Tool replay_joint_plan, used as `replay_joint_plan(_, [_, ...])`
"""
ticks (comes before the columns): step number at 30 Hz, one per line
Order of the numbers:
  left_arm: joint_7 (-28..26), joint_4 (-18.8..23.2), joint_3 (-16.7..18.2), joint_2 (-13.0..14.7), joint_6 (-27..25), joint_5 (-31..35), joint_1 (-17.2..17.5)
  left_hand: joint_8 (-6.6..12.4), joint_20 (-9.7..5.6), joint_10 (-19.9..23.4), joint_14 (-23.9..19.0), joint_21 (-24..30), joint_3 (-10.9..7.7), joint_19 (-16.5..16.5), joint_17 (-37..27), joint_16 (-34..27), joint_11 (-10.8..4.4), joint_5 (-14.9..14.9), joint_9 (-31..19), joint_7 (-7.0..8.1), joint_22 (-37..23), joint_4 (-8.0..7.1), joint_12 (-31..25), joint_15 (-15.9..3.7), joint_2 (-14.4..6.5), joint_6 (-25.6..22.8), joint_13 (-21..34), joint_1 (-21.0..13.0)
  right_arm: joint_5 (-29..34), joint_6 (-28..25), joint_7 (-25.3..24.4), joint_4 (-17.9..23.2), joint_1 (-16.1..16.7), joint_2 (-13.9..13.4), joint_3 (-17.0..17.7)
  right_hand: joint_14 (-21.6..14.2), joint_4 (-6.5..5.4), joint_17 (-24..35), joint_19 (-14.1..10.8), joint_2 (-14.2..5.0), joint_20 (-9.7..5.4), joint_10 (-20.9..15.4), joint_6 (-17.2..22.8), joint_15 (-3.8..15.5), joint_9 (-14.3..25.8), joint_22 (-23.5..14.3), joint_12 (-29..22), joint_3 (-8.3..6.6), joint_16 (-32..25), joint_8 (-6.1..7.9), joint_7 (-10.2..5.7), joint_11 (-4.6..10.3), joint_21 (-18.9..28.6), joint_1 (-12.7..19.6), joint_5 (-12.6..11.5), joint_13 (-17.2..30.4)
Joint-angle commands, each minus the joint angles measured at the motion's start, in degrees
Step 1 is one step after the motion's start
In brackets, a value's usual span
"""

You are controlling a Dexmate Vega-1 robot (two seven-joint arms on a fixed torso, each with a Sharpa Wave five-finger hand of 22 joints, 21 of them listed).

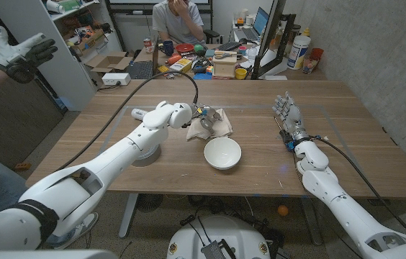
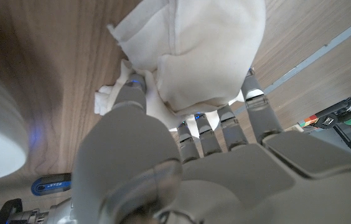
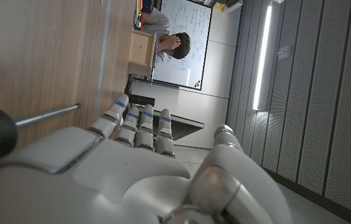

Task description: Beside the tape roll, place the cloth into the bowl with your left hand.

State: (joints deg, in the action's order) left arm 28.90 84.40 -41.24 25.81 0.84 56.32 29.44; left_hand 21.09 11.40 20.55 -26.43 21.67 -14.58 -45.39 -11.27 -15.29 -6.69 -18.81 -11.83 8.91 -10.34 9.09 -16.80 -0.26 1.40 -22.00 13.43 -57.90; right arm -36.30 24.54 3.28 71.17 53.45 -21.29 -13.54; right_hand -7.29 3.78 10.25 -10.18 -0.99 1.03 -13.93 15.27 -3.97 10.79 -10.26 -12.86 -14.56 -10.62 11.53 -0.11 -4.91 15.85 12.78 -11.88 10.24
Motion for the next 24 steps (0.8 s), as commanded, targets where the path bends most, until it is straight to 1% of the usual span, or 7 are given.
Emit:
replay_joint_plan(1, [-4.4,-0.5,-1.0,-1.1,-1.0,1.3,1.2,2.14,-3.34,4.4,-7.3,2.5,-1.89,-10.1,-1.4,-1.9,-0.97,3.5,-0.6,0.4,0.2,-0.07,-1.3,-2.51,-2.0,-5.1,1.3,-6.0,-0.6,0.1,0.9,-0.5,0.3,0.1,0.3,-0.5,0.23,0.3,-0.2,-0.39,0.32,-0.3,0.4,-0.21,0.1,-0.2,0.0,-0.05,-0.4,0.2,-0.02,0.05,-0.2,0.2,0.2,0.3])
replay_joint_plan(5, [-6.3,-0.2,-0.3,-1.3,-1.5,0.6,2.1,6.37,-8.37,10.7,-13.8,3.6,-5.36,-16.6,-2.7,-3.4,-1.59,7.7,-1.4,-2.42,0.3,0.36,-3.3,-5.1,-4.8,-14.2,3.7,-13.9,-0.8,0.0,1.1,-0.6,0.3,0.1,0.5,-0.6,0.23,0.3,-0.2,-0.39,0.33,-0.3,0.4,-0.18,0.2,-0.2,0.0,-0.02,-0.4,0.18,-0.01,0.05,-0.3,0.2,0.2,0.3])
replay_joint_plan(9, [-7.4,0.1,0.7,-1.5,-1.5,-1.1,3.0,12.33,-11.59,17.2,-19.2,4.2,-8.31,-19.6,-5.1,-4.4,-1.32,8.4,-3.3,-7.77,0.2,0.32,-6.0,-7.3,-5.9,-24.6,7.0,-19.4,-0.9,-0.3,1.3,-0.4,0.4,-0.1,0.6,-0.6,0.23,0.3,-0.2,-0.4,0.34,-0.4,0.4,-0.27,0.2,-0.2,0.0,0.0,-0.4,0.16,-0.04,0.01,-0.3,0.2,0.2,0.3])
replay_joint_plan(12, [-9.4,0.1,1.3,-1.5,-1.4,-2.1,3.7,18.56,-15.25,23.4,-26.1,5.3,-10.95,-21.3,-7.8,-5.3,0.12,7.3,-5.8,-14.2,0.0,0.82,-10.0,-9.14,-5.3,-35.1,10.5,-25.5,-0.9,-0.6,1.4,-0.4,0.5,-0.2,0.6,-0.6,0.23,0.3,-0.2,-0.41,0.37,-0.4,0.5,-0.21,0.2,-0.2,0.0,0.01,-0.4,0.18,-0.02,-0.01,-0.4,0.2,0.2,0.3])
replay_joint_plan(14, [-11.8,0.1,1.8,-1.4,-1.1,-2.7,4.5,20.02,-17.61,28.8,-30.8,6.3,-13.09,-22.8,-9.8,-6.2,0.59,6.1,-5.3,-15.93,-0.1,0.83,-13.9,-10.1,-4.5,-39.7,13.4,-29.0,-0.8,-0.8,1.4,-0.3,0.5,-0.3,0.5,-0.6,0.24,0.3,-0.3,-0.41,0.38,-0.4,0.5,-0.2,0.2,-0.2,0.0,0.03,-0.4,0.17,0.0,-0.05,-0.4,0.1,0.2,0.3])
replay_joint_plan(17, [-12.7,0.7,1.9,-1.3,-2.0,-2.5,5.1,20.83,-20.15,30.1,-34.3,8.1,-14.07,-25.2,-11.9,-6.8,0.82,5.7,-4.3,-16.22,-0.3,0.56,-16.4,-9.76,-3.0,-42.9,16.5,-30.7,-0.7,-1.0,1.3,-0.2,0.6,-0.3,0.4,-0.6,0.25,0.3,-0.3,-0.41,0.38,-0.4,0.5,-0.24,0.2,-0.3,0.0,0.04,-0.3,0.17,0.01,-0.1,-0.4,0.1,0.2,0.4])
replay_joint_plan(24, [-11.2,2.8,2.4,-0.7,-3.1,-3.1,5.1,20.86,-20.81,30.2,-35.1,8.7,-14.36,-25.1,-13.4,-6.7,0.28,5.7,-3.5,-15.97,-0.4,0.16,-17.5,-9.82,-2.3,-44.0,18.3,-30.9,-0.5,-1.2,0.8,1.2,1.4,-0.5,0.4,-0.6,0.27,0.3,-0.3,-0.42,0.42,-0.5,0.6,-0.27,0.2,-0.3,0.0,0.07,-0.3,0.16,0.0,-0.06,-0.5,0.1,0.2,0.4])
